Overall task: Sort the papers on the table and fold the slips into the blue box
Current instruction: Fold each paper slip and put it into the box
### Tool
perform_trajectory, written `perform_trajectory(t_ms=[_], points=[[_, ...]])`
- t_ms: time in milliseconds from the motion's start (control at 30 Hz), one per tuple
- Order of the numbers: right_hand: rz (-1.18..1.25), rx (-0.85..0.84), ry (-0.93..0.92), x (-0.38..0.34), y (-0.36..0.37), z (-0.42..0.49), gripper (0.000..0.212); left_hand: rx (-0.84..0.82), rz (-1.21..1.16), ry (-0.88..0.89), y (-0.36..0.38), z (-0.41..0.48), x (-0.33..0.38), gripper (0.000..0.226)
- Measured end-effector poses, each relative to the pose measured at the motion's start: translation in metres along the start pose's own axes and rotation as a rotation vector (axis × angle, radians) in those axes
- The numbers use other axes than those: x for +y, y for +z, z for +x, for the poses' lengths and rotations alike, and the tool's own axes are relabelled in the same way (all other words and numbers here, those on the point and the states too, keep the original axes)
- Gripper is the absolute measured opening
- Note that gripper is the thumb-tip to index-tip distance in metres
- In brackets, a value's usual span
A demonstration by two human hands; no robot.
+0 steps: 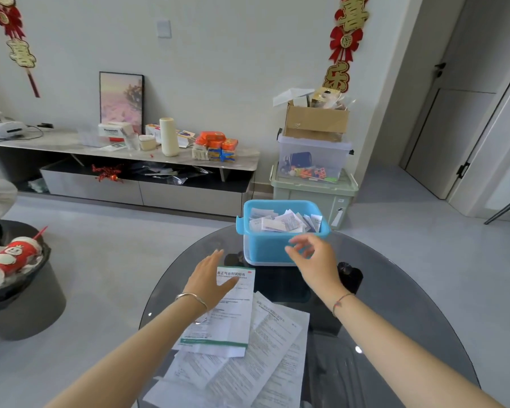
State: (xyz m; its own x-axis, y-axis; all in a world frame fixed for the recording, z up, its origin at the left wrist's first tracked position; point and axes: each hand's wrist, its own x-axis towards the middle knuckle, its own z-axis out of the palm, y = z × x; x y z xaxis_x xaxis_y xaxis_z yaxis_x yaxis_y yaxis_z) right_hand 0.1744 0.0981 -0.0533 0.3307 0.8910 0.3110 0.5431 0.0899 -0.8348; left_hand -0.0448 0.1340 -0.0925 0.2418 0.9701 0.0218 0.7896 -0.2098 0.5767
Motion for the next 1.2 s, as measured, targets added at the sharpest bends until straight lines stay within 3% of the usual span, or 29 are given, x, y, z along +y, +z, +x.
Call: perform_trajectory(t_ms=[100, 167, 300, 400, 433, 533, 600, 800, 933, 1033, 1200], points=[[0.151, -0.282, 0.281, 0.004, 0.021, -0.027, 0.016, -0.123, 0.148, -0.035, 0.003, -0.013, -0.017, 0.079], [0.231, -0.380, 0.456, 0.002, 0.033, -0.044, 0.026, -0.188, 0.284, -0.017, 0.010, -0.023, -0.023, 0.083], [0.248, -0.414, 0.558, -0.005, 0.050, -0.055, 0.042, -0.222, 0.390, -0.028, 0.019, -0.036, -0.027, 0.097], [0.340, -0.376, 0.599, -0.008, 0.061, -0.053, 0.044, -0.190, 0.382, -0.036, 0.023, -0.038, -0.030, 0.140], [0.326, -0.348, 0.575, -0.009, 0.064, -0.053, 0.039, -0.182, 0.363, -0.041, 0.023, -0.037, -0.031, 0.140], [0.230, -0.285, 0.505, -0.006, 0.069, -0.056, 0.016, -0.146, 0.272, -0.045, 0.021, -0.039, -0.029, 0.099], [0.230, -0.268, 0.490, -0.006, 0.067, -0.059, 0.008, -0.093, 0.147, -0.049, 0.018, -0.040, -0.027, 0.091], [0.374, -0.203, 0.515, -0.002, 0.040, -0.055, 0.005, 0.085, -0.153, -0.004, 0.001, -0.034, -0.015, 0.048], [0.462, -0.187, 0.547, 0.002, 0.025, -0.061, 0.009, 0.174, -0.269, -0.012, 0.002, -0.033, 0.002, 0.035], [0.491, -0.175, 0.554, 0.007, 0.015, -0.064, 0.010, 0.220, -0.428, -0.054, 0.003, -0.033, 0.016, 0.042], [0.508, -0.182, 0.537, 0.013, -0.007, -0.071, 0.011, 0.197, -0.468, -0.065, 0.004, -0.031, 0.036, 0.025]])
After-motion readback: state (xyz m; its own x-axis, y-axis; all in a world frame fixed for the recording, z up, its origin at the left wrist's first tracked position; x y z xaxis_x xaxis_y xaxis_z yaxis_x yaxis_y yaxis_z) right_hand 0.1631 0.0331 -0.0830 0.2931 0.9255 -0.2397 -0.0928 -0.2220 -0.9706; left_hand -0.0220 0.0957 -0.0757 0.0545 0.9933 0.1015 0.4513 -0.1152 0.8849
